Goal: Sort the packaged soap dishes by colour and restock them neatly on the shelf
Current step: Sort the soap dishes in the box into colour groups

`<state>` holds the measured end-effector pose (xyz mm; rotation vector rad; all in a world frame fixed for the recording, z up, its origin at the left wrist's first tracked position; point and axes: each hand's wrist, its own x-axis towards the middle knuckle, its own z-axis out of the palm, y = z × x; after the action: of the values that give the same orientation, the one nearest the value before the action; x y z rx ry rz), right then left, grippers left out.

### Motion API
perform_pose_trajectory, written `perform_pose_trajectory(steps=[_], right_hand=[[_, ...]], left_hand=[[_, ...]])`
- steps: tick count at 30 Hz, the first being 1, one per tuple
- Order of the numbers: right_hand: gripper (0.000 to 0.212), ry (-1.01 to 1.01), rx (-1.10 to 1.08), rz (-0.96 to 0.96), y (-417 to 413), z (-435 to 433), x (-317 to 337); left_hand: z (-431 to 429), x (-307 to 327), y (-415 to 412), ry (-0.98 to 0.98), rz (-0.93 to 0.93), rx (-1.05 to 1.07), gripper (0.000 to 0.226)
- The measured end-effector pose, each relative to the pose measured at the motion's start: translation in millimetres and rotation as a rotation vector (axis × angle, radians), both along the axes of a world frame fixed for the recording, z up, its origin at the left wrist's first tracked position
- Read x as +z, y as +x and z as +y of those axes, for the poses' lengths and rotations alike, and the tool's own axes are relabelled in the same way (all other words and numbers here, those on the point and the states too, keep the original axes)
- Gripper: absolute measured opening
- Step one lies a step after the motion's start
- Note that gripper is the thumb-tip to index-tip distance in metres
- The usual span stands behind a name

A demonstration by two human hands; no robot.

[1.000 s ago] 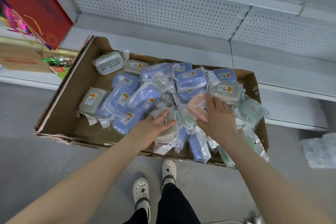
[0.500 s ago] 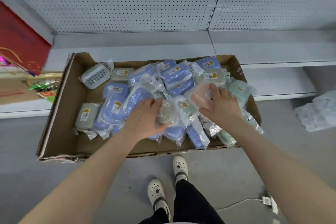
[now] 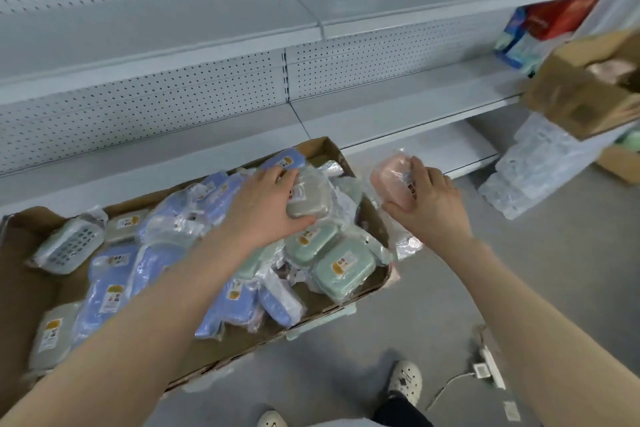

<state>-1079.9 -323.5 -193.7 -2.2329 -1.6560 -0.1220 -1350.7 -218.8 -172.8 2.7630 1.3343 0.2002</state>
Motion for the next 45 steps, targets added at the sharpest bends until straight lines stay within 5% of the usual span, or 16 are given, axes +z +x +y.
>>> perform_pose_trajectory(steps=[19,34,45], right_hand=[[0.082,-0.073,-0.499,-0.02,461.1,-115.6,9.9],[0.088,-0.024,-0.662,0.015,731.1,-3.1,17.3],[0.088,0.04,-0.607,0.098,942.0,96.2,12.9]], left_hand=[[2.5,8.3,538.6,-0.05,-0.094,-0.343,0.083],[128.0,4.5,861.9,-0.069,-0.098,-0.482,0.088],[204.2,-7.8,1046.9,-0.043,-0.059,-0.387,0.093]])
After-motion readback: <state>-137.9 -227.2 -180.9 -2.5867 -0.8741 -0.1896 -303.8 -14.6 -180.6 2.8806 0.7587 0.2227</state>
